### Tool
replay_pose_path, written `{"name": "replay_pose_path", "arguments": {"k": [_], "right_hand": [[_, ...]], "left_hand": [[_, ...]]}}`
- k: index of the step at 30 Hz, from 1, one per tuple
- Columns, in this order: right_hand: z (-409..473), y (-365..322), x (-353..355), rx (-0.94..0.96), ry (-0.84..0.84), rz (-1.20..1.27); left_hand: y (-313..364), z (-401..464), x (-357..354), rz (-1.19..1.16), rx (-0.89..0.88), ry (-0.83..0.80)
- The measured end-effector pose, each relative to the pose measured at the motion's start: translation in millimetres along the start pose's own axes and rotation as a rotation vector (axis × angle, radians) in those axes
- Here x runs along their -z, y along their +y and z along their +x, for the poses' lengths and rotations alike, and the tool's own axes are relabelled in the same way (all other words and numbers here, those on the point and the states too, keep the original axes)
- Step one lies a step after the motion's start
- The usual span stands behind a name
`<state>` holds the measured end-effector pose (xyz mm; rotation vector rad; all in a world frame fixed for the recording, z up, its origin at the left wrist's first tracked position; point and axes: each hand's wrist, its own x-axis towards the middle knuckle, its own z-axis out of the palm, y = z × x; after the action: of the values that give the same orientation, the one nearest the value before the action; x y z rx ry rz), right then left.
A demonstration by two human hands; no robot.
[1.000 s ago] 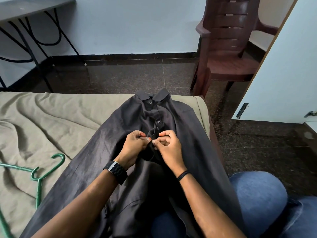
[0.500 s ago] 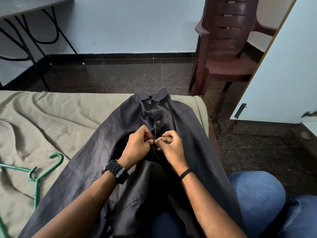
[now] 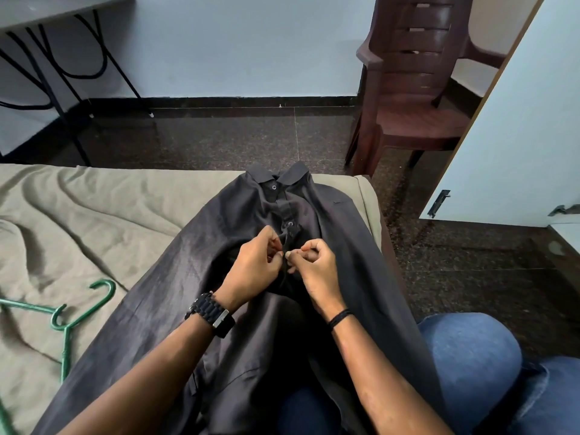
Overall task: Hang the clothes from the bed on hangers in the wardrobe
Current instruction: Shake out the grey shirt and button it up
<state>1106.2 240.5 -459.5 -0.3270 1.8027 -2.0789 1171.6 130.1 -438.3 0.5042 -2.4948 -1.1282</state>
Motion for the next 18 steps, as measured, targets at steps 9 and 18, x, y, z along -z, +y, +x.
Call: {"name": "replay_pose_path", "arguments": {"k": [9,18], "right_hand": [[0,3,0,0.076,-0.076,0.073],[1,4,0,0.089,-0.152,0.152]], "left_hand": [[-1,2,6,-0.351,0.281,0.029],[2,8,16,-0.892,0.463,-0.116]]}}
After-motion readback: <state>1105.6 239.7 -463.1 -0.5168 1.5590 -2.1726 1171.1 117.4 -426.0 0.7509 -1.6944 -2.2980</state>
